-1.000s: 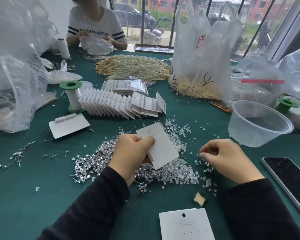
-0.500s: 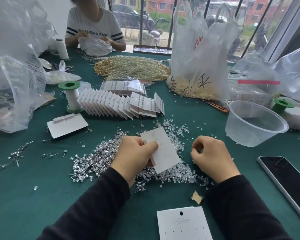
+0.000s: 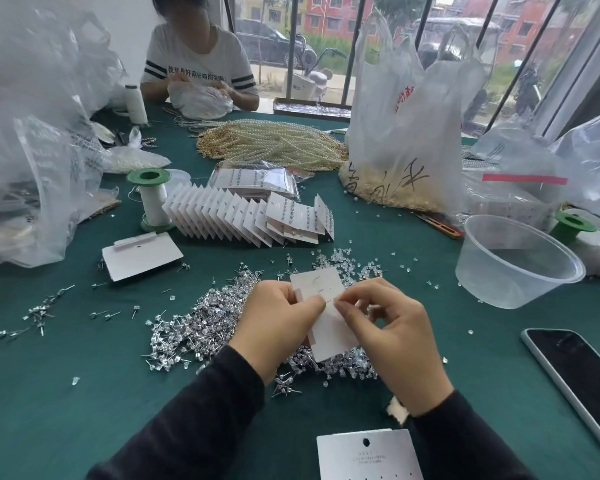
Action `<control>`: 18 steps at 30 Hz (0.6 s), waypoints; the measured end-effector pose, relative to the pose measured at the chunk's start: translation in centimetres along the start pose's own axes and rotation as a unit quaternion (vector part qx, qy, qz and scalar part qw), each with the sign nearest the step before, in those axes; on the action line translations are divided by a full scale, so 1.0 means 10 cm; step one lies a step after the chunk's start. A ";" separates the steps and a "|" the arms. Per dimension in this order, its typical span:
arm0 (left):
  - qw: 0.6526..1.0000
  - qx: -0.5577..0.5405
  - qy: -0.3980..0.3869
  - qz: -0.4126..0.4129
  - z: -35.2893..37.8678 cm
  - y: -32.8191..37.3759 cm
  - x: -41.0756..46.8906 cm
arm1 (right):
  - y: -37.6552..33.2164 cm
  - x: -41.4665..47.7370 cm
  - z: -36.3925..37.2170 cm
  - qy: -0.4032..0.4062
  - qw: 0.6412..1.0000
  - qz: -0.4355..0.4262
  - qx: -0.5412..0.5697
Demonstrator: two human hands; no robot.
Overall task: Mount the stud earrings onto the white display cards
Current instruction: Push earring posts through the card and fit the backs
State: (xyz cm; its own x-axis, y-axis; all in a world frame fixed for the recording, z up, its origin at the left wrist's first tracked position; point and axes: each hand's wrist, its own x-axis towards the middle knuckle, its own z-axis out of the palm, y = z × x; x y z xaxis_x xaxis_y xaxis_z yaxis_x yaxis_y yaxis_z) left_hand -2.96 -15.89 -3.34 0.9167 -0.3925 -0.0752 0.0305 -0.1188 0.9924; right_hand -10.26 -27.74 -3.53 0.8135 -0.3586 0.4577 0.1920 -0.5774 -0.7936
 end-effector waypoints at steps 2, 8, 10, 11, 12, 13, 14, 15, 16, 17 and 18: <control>1.000 -0.003 -0.007 0.004 0.01 0.01 -0.01 | 0.00 0.00 0.01 0.003 1.000 0.000 0.012; 1.000 -0.002 -0.011 0.026 0.02 -0.01 -0.02 | 0.01 -0.02 0.04 -0.007 1.000 0.013 0.011; 1.000 -0.003 -0.015 0.024 0.01 -0.02 -0.01 | 0.02 -0.02 0.04 -0.011 1.000 0.009 0.005; 1.000 -0.003 -0.016 0.022 0.01 -0.01 -0.01 | 0.02 -0.03 0.05 -0.011 1.000 0.007 0.000; 1.000 -0.004 -0.017 0.018 0.01 -0.01 -0.01 | 0.02 -0.03 0.06 -0.009 1.000 0.005 -0.004; 1.000 -0.005 -0.017 0.015 0.01 0.00 0.00 | 0.02 -0.04 0.07 -0.005 1.000 0.005 -0.005; 1.000 -0.009 -0.018 0.009 0.01 0.00 0.00 | 0.03 -0.04 0.08 -0.002 1.000 0.006 -0.002; 1.000 -0.017 -0.020 0.004 0.01 0.01 0.00 | 0.03 -0.04 0.09 -0.001 1.000 0.010 0.006; 0.999 -0.025 -0.022 -0.001 0.01 0.01 0.00 | 0.04 -0.05 0.09 -0.001 1.000 0.013 0.014; 0.999 -0.031 -0.023 -0.004 0.01 0.01 0.00 | 0.04 -0.05 0.10 -0.001 1.000 0.014 0.023; 0.999 -0.037 -0.022 -0.005 0.01 0.02 -0.01 | 0.04 -0.05 0.10 -0.002 0.999 0.015 0.030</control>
State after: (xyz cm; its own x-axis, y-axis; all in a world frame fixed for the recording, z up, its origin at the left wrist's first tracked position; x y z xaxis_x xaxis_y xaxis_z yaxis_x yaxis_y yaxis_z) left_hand -3.06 -15.93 -3.14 0.8979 -0.4314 -0.0871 0.0700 -0.0555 0.9960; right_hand -10.07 -27.03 -4.46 0.8212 -0.3724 0.4324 0.2005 -0.5212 -0.8296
